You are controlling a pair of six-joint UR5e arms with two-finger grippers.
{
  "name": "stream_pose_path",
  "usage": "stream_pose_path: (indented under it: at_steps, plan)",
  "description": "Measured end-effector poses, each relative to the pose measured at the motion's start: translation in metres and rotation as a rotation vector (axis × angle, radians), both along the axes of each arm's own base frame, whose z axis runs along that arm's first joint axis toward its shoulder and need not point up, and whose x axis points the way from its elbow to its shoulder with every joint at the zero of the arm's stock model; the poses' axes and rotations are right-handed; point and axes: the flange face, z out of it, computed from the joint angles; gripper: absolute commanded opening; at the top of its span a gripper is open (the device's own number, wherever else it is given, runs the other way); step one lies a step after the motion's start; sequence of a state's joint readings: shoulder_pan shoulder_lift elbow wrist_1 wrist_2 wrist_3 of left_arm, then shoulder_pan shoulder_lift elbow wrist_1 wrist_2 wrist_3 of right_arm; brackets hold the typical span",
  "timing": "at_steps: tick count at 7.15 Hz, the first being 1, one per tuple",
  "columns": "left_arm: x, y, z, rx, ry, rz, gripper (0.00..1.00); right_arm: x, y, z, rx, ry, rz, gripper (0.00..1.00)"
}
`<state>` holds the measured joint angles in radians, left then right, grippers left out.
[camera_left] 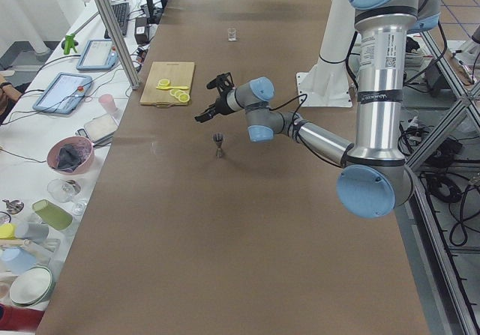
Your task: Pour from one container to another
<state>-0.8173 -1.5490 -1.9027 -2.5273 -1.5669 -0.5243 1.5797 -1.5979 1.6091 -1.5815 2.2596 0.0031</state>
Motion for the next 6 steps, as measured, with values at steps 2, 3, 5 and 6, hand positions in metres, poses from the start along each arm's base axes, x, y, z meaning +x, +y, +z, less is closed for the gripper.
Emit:
stream_pose_path:
  at_steps: [2, 3, 5, 6]
  plan:
    - [-0.051, -0.019, 0.047, -0.159, 0.001, 0.102, 0.98, 0.000, 0.000, 0.000, 0.000, -0.001, 0.000, 1.00]
    - [-0.078, -0.025, 0.072, -0.272, 0.004, 0.143, 0.98, 0.000, 0.000, 0.000, 0.000, -0.001, 0.001, 1.00]
    - [-0.123, -0.028, 0.109, -0.518, 0.013, 0.211, 0.98, 0.001, 0.001, 0.000, -0.001, 0.000, 0.002, 1.00]
    - [-0.144, -0.024, 0.131, -0.639, -0.003, 0.231, 0.98, 0.001, 0.001, 0.001, -0.002, 0.000, 0.002, 1.00]
